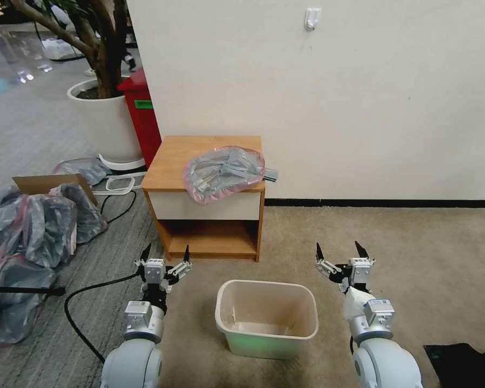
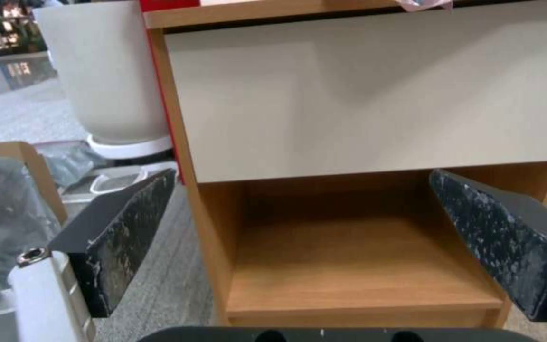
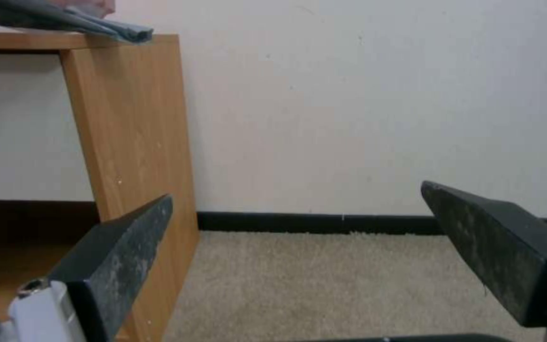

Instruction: Pick up the garbage bag from the table and place it over the trash can.

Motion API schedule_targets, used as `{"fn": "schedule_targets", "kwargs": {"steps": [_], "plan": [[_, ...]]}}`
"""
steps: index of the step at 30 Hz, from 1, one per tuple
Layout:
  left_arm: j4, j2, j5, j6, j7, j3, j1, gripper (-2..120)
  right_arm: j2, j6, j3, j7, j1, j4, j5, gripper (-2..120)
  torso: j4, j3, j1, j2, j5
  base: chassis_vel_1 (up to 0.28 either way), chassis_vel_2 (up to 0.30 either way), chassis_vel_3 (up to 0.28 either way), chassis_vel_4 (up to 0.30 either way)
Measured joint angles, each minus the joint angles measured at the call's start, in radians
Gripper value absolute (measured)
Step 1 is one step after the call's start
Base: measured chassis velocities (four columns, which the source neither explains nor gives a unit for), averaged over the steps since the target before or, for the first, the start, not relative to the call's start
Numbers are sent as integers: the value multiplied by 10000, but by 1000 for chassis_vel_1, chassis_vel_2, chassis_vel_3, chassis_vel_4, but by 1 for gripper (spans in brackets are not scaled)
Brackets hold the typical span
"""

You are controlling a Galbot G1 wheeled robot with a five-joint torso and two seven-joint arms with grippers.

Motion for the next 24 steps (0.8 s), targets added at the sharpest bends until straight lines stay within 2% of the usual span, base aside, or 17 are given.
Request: {"fn": "schedule_targets", "kwargs": {"steps": [24], "plan": [[0,0,0,-1,0,0,0,100,0,0,0,0,0,0,0,100,0,0,0,0,0,0,0,0,0]]}}
